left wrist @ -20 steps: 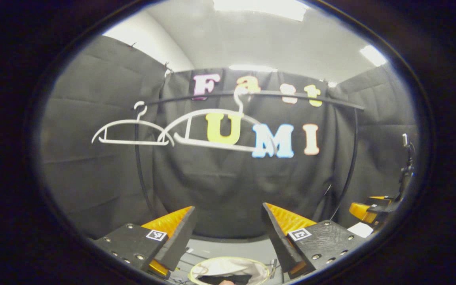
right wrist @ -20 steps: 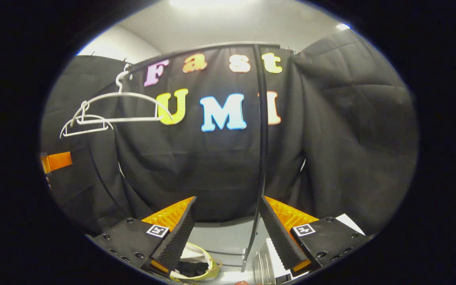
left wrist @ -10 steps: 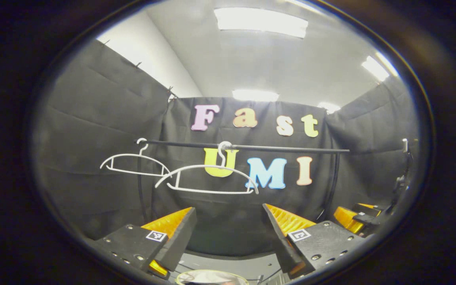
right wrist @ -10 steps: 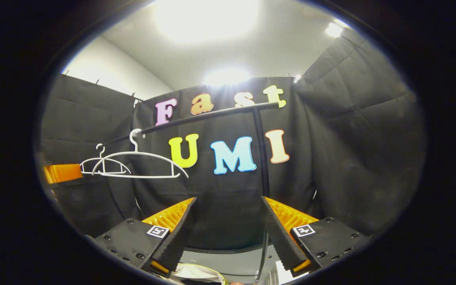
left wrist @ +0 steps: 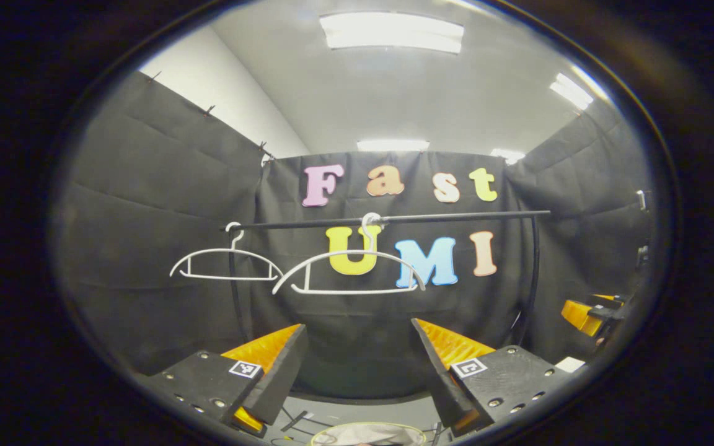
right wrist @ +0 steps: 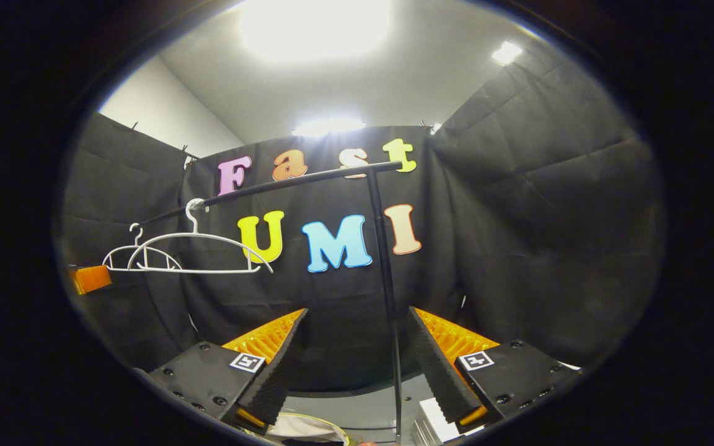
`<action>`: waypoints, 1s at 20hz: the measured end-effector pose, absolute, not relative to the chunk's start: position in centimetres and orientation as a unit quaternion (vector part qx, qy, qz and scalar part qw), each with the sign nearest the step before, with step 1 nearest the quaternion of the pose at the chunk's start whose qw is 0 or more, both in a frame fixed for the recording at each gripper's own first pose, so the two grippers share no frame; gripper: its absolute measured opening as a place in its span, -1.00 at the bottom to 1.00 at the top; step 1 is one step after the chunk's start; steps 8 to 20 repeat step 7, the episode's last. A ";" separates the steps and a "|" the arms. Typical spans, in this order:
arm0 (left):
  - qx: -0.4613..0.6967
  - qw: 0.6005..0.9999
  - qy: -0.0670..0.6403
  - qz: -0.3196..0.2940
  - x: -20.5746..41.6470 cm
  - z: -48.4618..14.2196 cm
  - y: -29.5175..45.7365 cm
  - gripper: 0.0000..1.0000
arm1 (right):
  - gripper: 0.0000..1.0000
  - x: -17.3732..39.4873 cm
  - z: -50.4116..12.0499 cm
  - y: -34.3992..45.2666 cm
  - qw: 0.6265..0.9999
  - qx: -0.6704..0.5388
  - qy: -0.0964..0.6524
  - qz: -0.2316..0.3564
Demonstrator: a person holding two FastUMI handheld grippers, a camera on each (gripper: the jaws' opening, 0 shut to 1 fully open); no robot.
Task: Grasp the clothes on the hanger with both hands and then place them into the laundry hamper below.
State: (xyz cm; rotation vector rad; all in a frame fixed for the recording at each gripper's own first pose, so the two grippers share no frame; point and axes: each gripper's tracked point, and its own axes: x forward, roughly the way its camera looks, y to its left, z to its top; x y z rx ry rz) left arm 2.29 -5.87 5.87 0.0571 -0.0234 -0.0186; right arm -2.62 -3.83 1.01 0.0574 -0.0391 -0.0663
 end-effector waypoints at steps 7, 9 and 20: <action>-0.005 1.000 -0.010 -0.016 3.4 4.0 -3.3 0.89 | 0.95 -3.4 0.5 -2.0 0.998 0.009 -0.021 -0.050; -0.005 1.000 -0.010 -0.016 3.4 4.0 -3.3 0.89 | 0.95 -3.4 0.5 -2.0 0.998 0.009 -0.021 -0.050; -0.005 1.000 -0.010 -0.016 3.4 4.0 -3.3 0.89 | 0.95 -3.4 0.5 -2.0 0.998 0.009 -0.021 -0.050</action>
